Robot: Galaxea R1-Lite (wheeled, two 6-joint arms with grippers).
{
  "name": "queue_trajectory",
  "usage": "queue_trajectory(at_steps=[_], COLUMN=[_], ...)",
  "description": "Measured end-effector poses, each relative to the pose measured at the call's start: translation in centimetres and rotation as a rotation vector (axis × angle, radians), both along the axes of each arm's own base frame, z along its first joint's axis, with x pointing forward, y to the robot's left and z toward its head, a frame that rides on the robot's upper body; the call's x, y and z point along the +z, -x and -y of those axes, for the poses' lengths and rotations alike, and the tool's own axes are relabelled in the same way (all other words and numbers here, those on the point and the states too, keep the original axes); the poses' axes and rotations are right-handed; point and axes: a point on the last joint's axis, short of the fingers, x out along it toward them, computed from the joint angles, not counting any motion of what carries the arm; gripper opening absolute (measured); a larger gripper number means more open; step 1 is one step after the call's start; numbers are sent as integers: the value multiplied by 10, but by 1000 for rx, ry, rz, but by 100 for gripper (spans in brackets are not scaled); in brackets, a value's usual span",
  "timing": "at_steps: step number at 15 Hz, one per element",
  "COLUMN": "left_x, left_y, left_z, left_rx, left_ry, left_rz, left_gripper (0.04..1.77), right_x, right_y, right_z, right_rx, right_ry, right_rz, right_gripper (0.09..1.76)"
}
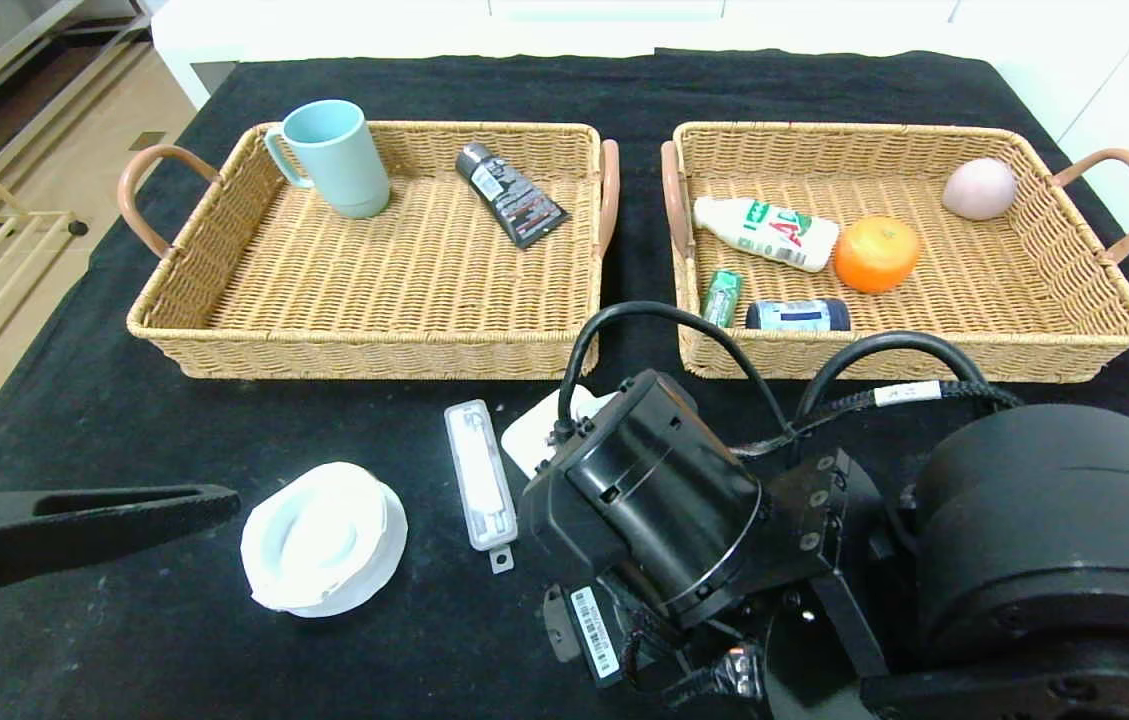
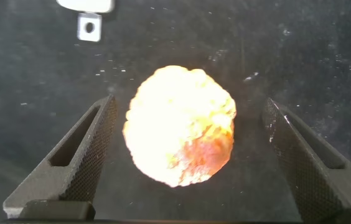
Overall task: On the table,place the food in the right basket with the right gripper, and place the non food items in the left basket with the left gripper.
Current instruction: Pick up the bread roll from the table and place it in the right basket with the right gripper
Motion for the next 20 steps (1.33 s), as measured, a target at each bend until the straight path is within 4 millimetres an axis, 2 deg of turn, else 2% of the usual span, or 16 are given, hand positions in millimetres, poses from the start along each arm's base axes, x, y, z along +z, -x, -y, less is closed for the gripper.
queue_trajectory(at_steps=[8, 16, 18, 20], left_x=[1, 0, 0, 0], left_y=[2, 2, 2, 1], left_z=[-1, -1, -1, -1], left_rx=[-1, -1, -1, -1], left_ry=[4, 2, 1, 1], left_rz=[9, 6, 5, 4], left_gripper=[172, 172, 172, 172], right_x=[-17, -24, -25, -25], right_y=[-4, -7, -7, -7], right_z=[-8, -10, -10, -10], right_rx=[-11, -13, -14, -15], right_ry=[47, 64, 65, 65], right_rz=[-12, -22, -23, -24], right_gripper=[171, 171, 136, 113])
